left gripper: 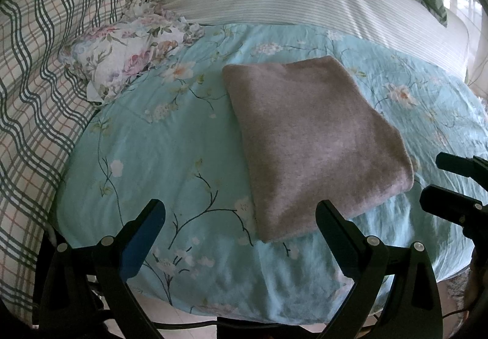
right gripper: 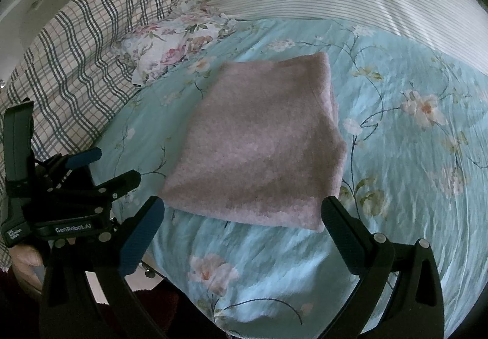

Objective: Fold small clothes

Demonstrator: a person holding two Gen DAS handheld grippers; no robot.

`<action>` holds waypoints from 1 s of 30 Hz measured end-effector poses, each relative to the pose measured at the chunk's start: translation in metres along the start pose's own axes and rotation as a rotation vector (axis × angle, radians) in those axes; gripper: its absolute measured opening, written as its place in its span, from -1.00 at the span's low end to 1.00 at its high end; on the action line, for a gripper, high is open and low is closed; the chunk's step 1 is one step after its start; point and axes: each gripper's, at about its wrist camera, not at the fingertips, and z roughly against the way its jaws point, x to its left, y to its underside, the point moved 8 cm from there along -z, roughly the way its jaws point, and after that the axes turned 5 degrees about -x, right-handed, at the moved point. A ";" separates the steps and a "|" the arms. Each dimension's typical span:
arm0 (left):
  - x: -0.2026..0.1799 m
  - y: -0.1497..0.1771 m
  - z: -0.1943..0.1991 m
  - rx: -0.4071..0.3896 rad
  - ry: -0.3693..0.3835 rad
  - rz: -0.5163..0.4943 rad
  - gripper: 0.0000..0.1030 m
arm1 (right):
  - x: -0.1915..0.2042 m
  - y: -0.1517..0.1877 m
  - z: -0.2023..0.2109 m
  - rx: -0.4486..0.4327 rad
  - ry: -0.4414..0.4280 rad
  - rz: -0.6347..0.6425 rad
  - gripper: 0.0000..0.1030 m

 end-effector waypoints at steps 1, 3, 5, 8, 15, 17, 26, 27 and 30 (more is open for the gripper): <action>0.000 0.000 0.000 0.001 -0.001 0.000 0.93 | -0.001 -0.001 -0.001 0.001 -0.003 0.003 0.99; 0.000 -0.001 -0.001 0.002 0.000 -0.005 0.93 | -0.001 -0.004 -0.002 0.002 -0.002 0.014 0.99; 0.002 -0.005 -0.004 0.006 0.007 -0.003 0.93 | -0.002 -0.008 -0.005 0.001 0.005 0.018 0.99; 0.006 -0.010 -0.010 0.013 0.020 0.007 0.93 | -0.014 -0.018 -0.012 0.011 0.011 0.018 0.99; 0.013 -0.019 -0.025 0.022 -0.007 0.007 0.93 | -0.030 -0.039 -0.028 0.019 0.000 0.016 0.99; 0.015 -0.021 -0.029 0.025 -0.010 0.009 0.93 | -0.031 -0.041 -0.033 0.025 -0.005 0.014 0.99; 0.011 -0.027 -0.037 0.030 -0.010 0.003 0.93 | -0.036 -0.041 -0.044 0.043 -0.011 0.002 0.99; 0.010 -0.028 -0.038 0.031 -0.012 0.002 0.93 | -0.037 -0.041 -0.044 0.043 -0.011 0.001 0.99; 0.009 -0.029 -0.041 0.034 -0.016 -0.001 0.93 | -0.041 -0.042 -0.047 0.048 -0.010 -0.005 0.99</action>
